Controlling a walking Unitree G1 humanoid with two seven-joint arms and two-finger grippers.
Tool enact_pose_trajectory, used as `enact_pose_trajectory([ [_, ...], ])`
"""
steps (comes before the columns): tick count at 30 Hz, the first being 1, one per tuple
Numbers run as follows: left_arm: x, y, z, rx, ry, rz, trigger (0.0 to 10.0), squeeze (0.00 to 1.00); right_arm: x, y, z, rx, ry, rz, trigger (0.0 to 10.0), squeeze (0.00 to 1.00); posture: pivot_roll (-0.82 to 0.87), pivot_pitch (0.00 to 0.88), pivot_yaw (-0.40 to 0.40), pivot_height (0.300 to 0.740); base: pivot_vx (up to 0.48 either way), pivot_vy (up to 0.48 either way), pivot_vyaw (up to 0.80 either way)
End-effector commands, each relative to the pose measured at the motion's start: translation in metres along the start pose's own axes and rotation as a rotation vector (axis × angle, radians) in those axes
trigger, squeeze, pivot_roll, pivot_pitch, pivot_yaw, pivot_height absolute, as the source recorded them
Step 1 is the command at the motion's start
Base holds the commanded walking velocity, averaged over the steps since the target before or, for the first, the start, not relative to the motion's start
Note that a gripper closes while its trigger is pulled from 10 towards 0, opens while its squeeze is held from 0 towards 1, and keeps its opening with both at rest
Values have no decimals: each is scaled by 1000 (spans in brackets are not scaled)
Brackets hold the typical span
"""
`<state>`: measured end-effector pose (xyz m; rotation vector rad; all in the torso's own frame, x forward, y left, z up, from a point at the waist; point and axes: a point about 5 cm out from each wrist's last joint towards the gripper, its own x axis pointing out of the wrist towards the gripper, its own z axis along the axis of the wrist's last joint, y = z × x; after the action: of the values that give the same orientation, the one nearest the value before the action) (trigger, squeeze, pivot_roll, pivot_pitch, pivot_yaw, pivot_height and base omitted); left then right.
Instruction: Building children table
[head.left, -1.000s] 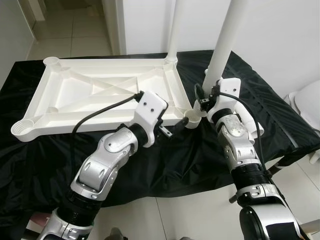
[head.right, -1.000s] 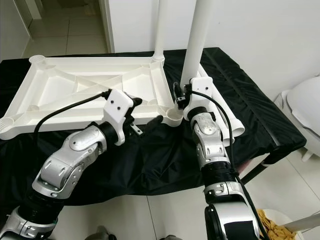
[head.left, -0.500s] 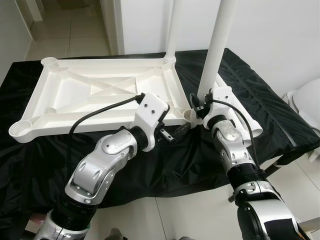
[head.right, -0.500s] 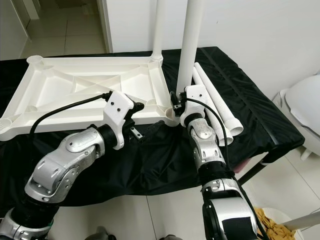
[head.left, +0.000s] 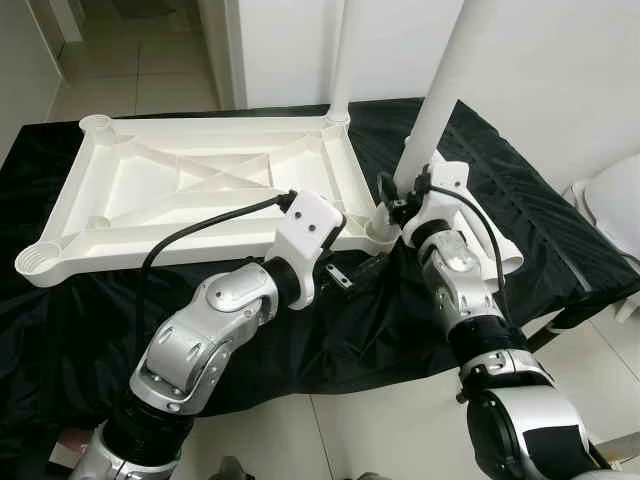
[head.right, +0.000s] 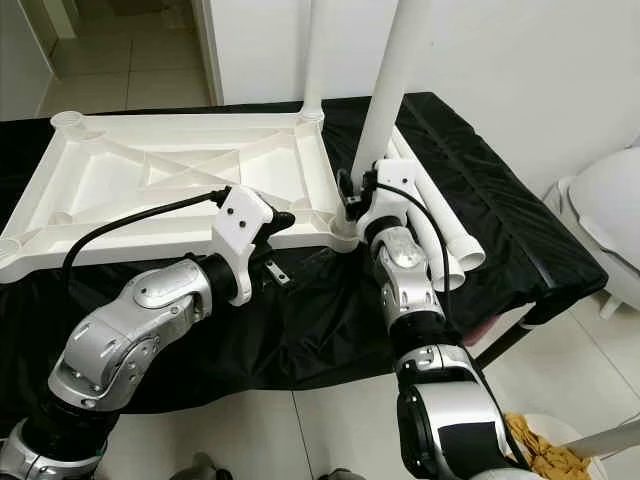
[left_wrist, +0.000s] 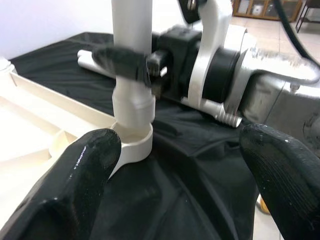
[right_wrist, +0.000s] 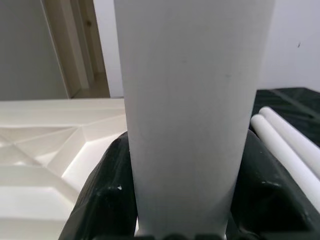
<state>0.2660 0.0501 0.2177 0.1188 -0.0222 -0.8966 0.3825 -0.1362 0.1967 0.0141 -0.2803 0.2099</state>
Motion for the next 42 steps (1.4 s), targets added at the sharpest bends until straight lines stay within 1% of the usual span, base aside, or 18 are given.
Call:
enact_pose_trajectory([
  [1, 4, -1, -2, -15, 25, -18, 10000, 0, 0, -5, 1, 16, -17, -13, 10000, 0, -19, 63, -5, 740, 0, 0, 0],
  [3, 10, 6, -6, -35, 44, 43, 10000, 0, -1, -4, 6, 63, -53, -11, 10000, 0, -19, 65, -3, 740, 0, 0, 0],
  [4, 10, 6, -6, -35, 44, 43, 10000, 0, -1, -4, 6, 63, -53, -11, 10000, 0, -19, 65, -3, 740, 0, 0, 0],
  [6, 22, 19, -13, -42, 96, 135, 10000, 0, -8, -13, 16, 98, -101, -57, 10000, 0, -24, 68, 0, 740, 0, 0, 0],
  [8, 22, 19, -13, -42, 96, 135, 10000, 0, -8, -13, 16, 98, -101, -57, 10000, 0, -24, 68, 0, 740, 0, 0, 0],
  [10, 30, 28, -16, -14, 130, 184, 10000, 0, -15, -20, 20, 74, -118, -92, 10000, 0, -37, 73, 13, 740, 0, 0, 0],
  [13, 36, 33, -17, -2, 146, 199, 10000, 0, -21, -27, 21, 60, -122, -108, 10000, 0, -40, 75, 15, 740, 0, 0, 0],
  [15, 48, 44, -19, 38, 179, 228, 10000, 0, -33, -37, 24, 40, -133, -138, 10000, 0, -65, 88, 38, 740, 0, 0, 0],
  [23, 64, 54, -26, 111, 247, 221, 10000, 0, -47, -44, 36, 29, -175, -165, 10000, 0, -110, 122, 67, 740, 0, 0, 0],
  [24, 66, 55, -25, 109, 238, 208, 10000, 239, -50, -45, 39, 26, -183, -170, 10000, 0, -127, 134, 77, 740, 0, 0, 0],
  [27, 69, 55, -25, 105, 229, 201, 10000, 239, -53, -45, 41, 24, -185, -174, 10000, 0, -127, 134, 77, 740, 0, 0, 0],
  [28, 71, 55, -25, 126, 243, 183, 10000, 1000, -56, -47, 44, 16, -188, -184, 10000, 0, -144, 150, 87, 740, 0, 0, 0],
  [29, 73, 54, -25, 148, 253, 161, 10000, 1000, -59, -49, 46, 9, -189, -193, 10000, 0, -151, 157, 92, 740, 0, 0, 0],
  [30, 75, 53, -25, 163, 260, 134, 10000, 43, -63, -51, 48, 2, -184, -203, 10000, 0, -160, 163, 100, 740, 0, 0, 0],
  [32, 76, 52, -25, 171, 263, 116, 10000, 43, -66, -52, 49, -4, -180, -209, 10000, 0, -160, 163, 100, 740, 0, 0, 0],
  [33, 77, 51, -27, 179, 271, 105, 10000, 0, -69, -55, 51, -10, -178, -218, 10000, 0, -169, 167, 105, 740, 0, 0, 0],
  [40, 80, 50, -42, 208, 336, 73, 10000, 0, -80, -59, 57, -30, -172, -248, 10000, 0, -199, 186, 122, 740, 0, 0, 0],
  [42, 79, 48, -49, 180, 370, 48, 10000, 0, -83, -61, 58, -37, -169, -255, 10000, 0, -204, 189, 126, 740, 0, 0, 0],
])
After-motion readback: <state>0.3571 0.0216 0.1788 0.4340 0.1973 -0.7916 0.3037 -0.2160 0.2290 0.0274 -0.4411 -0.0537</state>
